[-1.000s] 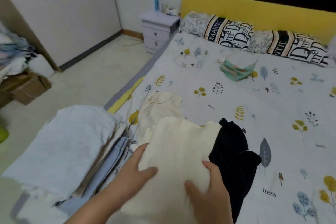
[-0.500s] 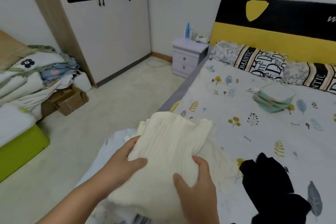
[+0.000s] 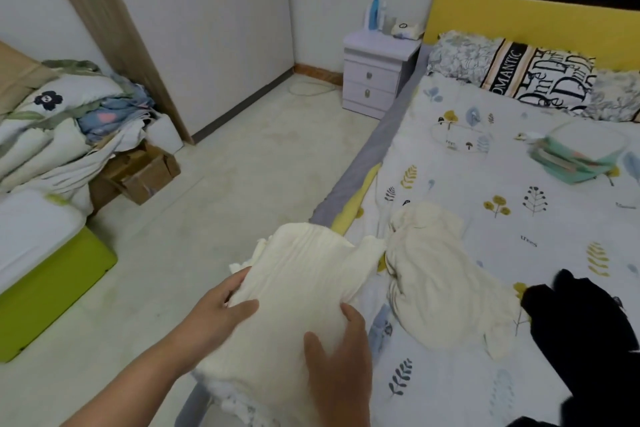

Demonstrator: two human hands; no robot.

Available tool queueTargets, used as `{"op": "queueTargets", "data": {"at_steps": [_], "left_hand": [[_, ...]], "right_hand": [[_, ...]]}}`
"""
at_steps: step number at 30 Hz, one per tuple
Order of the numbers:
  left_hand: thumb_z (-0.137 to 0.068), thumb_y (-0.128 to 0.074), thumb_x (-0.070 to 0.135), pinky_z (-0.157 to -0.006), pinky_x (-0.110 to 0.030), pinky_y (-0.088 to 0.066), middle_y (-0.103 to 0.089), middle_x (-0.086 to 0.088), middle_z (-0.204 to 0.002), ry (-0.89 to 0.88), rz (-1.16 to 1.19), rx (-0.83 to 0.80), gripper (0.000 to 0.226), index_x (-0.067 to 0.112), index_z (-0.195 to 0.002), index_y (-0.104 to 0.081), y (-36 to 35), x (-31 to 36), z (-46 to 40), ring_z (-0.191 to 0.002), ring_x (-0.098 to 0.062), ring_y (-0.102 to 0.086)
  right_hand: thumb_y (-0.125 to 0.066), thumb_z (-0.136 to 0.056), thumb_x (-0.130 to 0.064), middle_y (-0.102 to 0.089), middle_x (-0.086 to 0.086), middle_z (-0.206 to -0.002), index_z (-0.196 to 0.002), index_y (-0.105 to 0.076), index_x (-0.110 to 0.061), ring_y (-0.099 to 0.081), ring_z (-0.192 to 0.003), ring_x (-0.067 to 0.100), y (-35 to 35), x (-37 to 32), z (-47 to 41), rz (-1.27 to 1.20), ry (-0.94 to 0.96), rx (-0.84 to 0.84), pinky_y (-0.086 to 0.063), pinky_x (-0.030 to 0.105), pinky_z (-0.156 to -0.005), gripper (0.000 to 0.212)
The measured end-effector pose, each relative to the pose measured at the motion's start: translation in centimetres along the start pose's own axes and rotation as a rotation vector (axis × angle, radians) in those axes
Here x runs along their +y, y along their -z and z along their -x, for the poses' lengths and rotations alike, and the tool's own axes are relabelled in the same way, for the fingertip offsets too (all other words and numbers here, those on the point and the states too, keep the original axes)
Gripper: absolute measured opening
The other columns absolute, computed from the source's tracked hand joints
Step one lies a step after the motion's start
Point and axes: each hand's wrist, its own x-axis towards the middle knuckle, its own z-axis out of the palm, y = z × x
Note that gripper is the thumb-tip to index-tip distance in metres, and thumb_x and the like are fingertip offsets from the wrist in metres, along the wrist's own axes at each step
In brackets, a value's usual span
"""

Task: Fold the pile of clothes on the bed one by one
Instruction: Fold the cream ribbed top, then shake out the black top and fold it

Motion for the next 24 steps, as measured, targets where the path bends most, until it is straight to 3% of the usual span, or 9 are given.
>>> {"op": "queueTargets", "data": {"at_steps": [6, 8, 10, 12, 14, 16, 18, 21, 24], "left_hand": [[-0.095, -0.049, 0.024, -0.093, -0.023, -0.033, -0.04, 0.0, -0.142, 0.075, -0.303, 0.048, 0.055, 0.025, -0.145, -0.025, -1.9, -5.0, -1.7, -0.122, -0.017, -0.043], [-0.096, -0.044, 0.035, -0.099, -0.031, -0.036, -0.033, -0.009, -0.146, 0.092, -0.595, 0.101, 0.062, 0.023, -0.148, -0.012, -2.4, -4.9, -1.4, -0.128, -0.025, -0.041], [-0.093, -0.045, 0.04, -0.101, -0.044, -0.037, -0.03, -0.018, -0.147, -0.064, -0.926, 0.294, 0.066, 0.016, -0.148, -0.018, -2.7, -4.3, -1.0, -0.13, -0.033, -0.037], [-0.093, -0.037, 0.045, -0.099, -0.051, -0.038, -0.041, -0.021, -0.142, -0.322, -1.027, 0.376, 0.058, 0.013, -0.141, -0.037, -3.0, -3.7, -0.8, -0.128, -0.035, -0.039], [-0.096, -0.014, 0.05, -0.107, -0.047, -0.025, -0.044, -0.019, -0.141, -0.471, -1.134, 0.253, 0.06, 0.017, -0.137, -0.043, -3.3, -3.7, -0.9, -0.131, -0.03, -0.03], [-0.096, -0.006, 0.052, -0.109, -0.039, -0.008, -0.043, -0.015, -0.142, -0.499, -1.181, 0.086, 0.066, 0.018, -0.137, -0.045, -3.2, -4.6, -1.0, -0.135, -0.024, -0.019], [-0.096, -0.007, 0.054, -0.108, -0.032, -0.001, -0.037, -0.013, -0.145, -0.458, -1.142, -0.026, 0.065, 0.019, -0.137, -0.042, -3.1, -5.8, -0.9, -0.142, -0.014, -0.002], [-0.09, -0.001, 0.064, -0.108, -0.027, 0.006, -0.012, -0.012, -0.15, -0.38, -1.041, -0.093, 0.075, 0.017, -0.143, -0.026, -3.5, -7.7, -0.9, -0.143, -0.012, 0.011], [-0.063, 0.027, 0.078, -0.109, -0.026, 0.02, 0.036, -0.005, -0.143, -0.307, -1.059, -0.079, 0.098, 0.02, -0.141, 0.019, -3.6, -9.0, -1.3, -0.138, -0.018, 0.027]], "right_hand": [[-0.056, -0.087, -0.043, -0.035, 0.001, -0.142, -0.145, -0.02, -0.024, -0.036, -0.129, 0.016, -1.4, 2.3, -0.1, 0.128, -0.206, -0.101, -0.032, 0.026, -0.101, 0.071], [-0.048, -0.088, -0.053, -0.029, 0.003, -0.143, -0.147, -0.008, -0.024, -0.033, -0.13, 0.019, -1.1, 1.9, -0.4, 0.31, -0.225, -0.107, -0.032, 0.03, -0.102, 0.077], [-0.045, -0.087, -0.057, -0.018, 0.008, -0.149, -0.148, 0.003, -0.023, -0.024, -0.137, 0.023, -0.8, 0.7, -0.6, 0.51, -0.175, -0.052, -0.029, 0.033, -0.106, 0.084], [-0.061, -0.081, -0.05, -0.023, 0.022, -0.149, -0.149, -0.016, -0.014, -0.032, -0.136, 0.033, -1.1, -0.6, -0.3, 0.64, -0.008, 0.064, -0.037, 0.042, -0.103, 0.09], [-0.083, -0.058, -0.043, -0.051, 0.029, -0.13, -0.128, -0.056, -0.003, -0.056, -0.115, 0.041, -2.1, -0.6, 0.0, 0.696, 0.163, 0.121, -0.051, 0.052, -0.081, 0.085], [-0.086, -0.049, -0.049, -0.062, 0.023, -0.119, -0.112, -0.069, -0.006, -0.064, -0.104, 0.037, -2.9, 0.2, 0.6, 0.798, 0.198, 0.038, -0.055, 0.051, -0.071, 0.078], [-0.074, -0.06, -0.051, -0.064, 0.02, -0.117, -0.108, -0.071, -0.01, -0.065, -0.101, 0.035, -3.3, 1.5, 1.2, 0.861, 0.168, -0.06, -0.056, 0.049, -0.069, 0.063], [-0.04, -0.068, -0.05, -0.063, 0.019, -0.119, -0.11, -0.071, -0.013, -0.065, -0.102, 0.035, -3.7, 3.1, 1.5, 0.877, 0.091, -0.216, -0.055, 0.05, -0.071, 0.064], [-0.042, -0.068, -0.05, -0.063, 0.019, -0.119, -0.111, -0.07, -0.013, -0.064, -0.103, 0.035, -3.8, 3.4, 1.5, 0.867, 0.083, -0.246, -0.055, 0.05, -0.073, 0.064]]}}
